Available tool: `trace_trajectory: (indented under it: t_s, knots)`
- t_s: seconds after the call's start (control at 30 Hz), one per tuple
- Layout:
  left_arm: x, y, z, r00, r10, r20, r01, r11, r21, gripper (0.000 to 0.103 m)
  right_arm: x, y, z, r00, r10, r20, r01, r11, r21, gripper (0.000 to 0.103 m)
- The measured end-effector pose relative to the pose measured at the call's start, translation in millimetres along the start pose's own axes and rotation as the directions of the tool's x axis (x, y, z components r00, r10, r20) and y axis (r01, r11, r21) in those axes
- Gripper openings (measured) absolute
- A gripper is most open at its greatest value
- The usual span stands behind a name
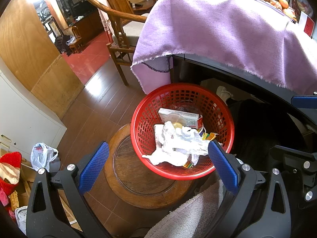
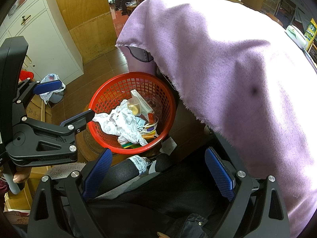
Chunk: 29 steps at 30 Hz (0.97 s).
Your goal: Collect trash
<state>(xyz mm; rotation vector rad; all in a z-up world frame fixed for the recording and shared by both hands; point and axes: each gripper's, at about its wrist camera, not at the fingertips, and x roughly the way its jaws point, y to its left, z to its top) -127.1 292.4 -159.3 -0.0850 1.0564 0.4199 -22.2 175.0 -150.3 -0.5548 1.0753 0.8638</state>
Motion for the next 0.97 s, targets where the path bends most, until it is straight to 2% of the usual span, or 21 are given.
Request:
trace_trajectory:
  t_s: [0.6,0.83,0.97]
  knots:
    - [0.0,0.5,-0.4,1.0,0.0,-0.003,0.0,1.0,-0.002,0.096,0.2,0.2,-0.1,1.0,0.0,0.0,0.0,1.0,0.0,0.093]
    - [-3.2,-1.3,-1.5,0.999,0.036,0.015,-0.036,0.999,0.014,0.096,0.3,0.2,-0.1,1.0,0.0,0.0,0.0,1.0,0.001,0.093]
    - [-3.6,-0.4,-1.5,1.0,0.029,0.01,-0.029,1.0,0.011,0.096,0.4,0.2,-0.1,1.0,0.0,0.0,0.0,1.0,0.001,0.093]
